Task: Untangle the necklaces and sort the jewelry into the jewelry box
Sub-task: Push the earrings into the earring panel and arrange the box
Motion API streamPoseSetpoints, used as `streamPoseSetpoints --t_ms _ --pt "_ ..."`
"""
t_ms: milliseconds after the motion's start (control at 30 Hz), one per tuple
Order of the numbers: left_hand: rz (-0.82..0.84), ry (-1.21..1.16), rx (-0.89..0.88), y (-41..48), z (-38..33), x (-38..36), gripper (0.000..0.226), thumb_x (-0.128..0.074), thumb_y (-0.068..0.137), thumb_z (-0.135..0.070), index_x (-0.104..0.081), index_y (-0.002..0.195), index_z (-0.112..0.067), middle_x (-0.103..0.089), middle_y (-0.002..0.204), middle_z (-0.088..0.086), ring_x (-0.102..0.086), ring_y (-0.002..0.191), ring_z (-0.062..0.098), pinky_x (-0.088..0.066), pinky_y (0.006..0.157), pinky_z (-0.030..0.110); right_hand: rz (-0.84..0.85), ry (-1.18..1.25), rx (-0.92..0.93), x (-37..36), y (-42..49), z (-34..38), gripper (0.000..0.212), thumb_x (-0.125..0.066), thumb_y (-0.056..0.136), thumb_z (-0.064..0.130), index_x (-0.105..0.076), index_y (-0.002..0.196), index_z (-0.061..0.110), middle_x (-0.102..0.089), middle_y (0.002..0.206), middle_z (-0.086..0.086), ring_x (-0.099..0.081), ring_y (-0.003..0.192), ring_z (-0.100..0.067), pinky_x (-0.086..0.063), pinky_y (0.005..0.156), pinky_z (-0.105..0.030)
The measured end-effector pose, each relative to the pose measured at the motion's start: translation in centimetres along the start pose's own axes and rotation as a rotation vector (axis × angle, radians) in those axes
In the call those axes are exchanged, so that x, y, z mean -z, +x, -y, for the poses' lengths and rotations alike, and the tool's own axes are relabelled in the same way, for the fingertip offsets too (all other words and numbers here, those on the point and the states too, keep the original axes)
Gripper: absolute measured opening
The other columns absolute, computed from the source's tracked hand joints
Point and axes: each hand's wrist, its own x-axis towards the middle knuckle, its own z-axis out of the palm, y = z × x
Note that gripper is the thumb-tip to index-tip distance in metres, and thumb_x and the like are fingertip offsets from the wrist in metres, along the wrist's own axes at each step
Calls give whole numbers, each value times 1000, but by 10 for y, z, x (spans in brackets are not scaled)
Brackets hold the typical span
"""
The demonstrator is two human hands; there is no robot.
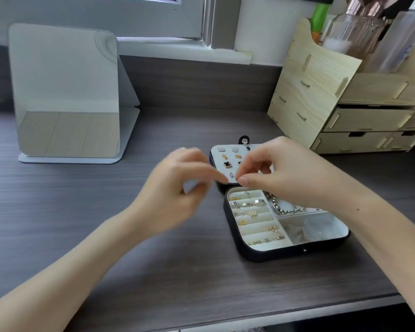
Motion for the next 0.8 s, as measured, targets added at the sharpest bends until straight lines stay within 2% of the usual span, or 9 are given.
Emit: streamPoseSetpoints --t_ms 133,200,267,367,467,533,667,733,800 --pt "-382 -149 470 13 15 21 32 -53 78 6 -70 69 -19 -55 68 -4 -43 55 4 -32 52 13 -46 45 85 -13 24 11 13 -66 84 17 -71 74 23 -58 62 16 -50 59 10 -36 55 -7" --pt "-471 -176 632 14 24 27 34 -49 76 7 -67 66 -20 -53 52 -12 -41 47 2 -29 45 11 -47 -21 118 -26 42 16 9 -65 85 18 -72 81 19 -55 64 18 -50 57 8 -34 53 -6" --pt "-496 -189 719 14 30 29 33 -48 75 6 -65 65 -21 -52 50 -13 -41 44 0 -29 42 9 -56 -93 154 -40 60 20 11 -64 86 21 -74 91 18 -56 70 15 -50 62 0 -33 58 -10" --pt "-519 -225 769 13 36 31 32 -49 75 5 -64 67 -22 -56 64 -2 -43 47 -1 -34 46 10 -26 -229 251 -64 80 28 20 -59 90 24 -69 108 25 -65 94 8 -54 91 -12 -33 76 -23" --pt "-528 -222 771 14 36 32 32 -50 76 5 -63 67 -23 -57 66 -4 -47 57 3 -38 55 16 -33 -466 390 -83 92 31 27 -54 93 22 -63 117 30 -64 113 8 -50 106 -18 -23 74 -24" --pt "-525 -213 765 14 35 32 31 -49 75 5 -63 68 -22 -57 66 -4 -48 61 7 -38 58 21 -54 -557 430 -90 96 32 26 -51 93 17 -65 111 28 -65 110 5 -51 103 -21 -23 72 -26" --pt "-479 -177 756 13 34 31 29 -50 75 4 -63 70 -21 -57 67 -5 -50 64 9 -39 60 23 -80 -549 410 -97 102 30 22 -49 89 9 -67 95 19 -66 98 0 -53 97 -24 -21 70 -26" --pt "-439 -157 755 13 34 30 25 -51 77 2 -65 74 -19 -57 67 -5 -51 66 10 -39 61 24 -99 -465 367 -93 101 27 19 -52 88 10 -68 92 20 -68 99 3 -55 97 -22 -25 72 -26" --pt "-393 -164 730 13 32 28 18 -54 79 -3 -66 79 -16 -59 69 -4 -53 68 11 -41 63 24 -132 -226 265 -82 95 27 15 -58 86 13 -72 87 18 -71 93 4 -60 93 -18 -38 78 -27"
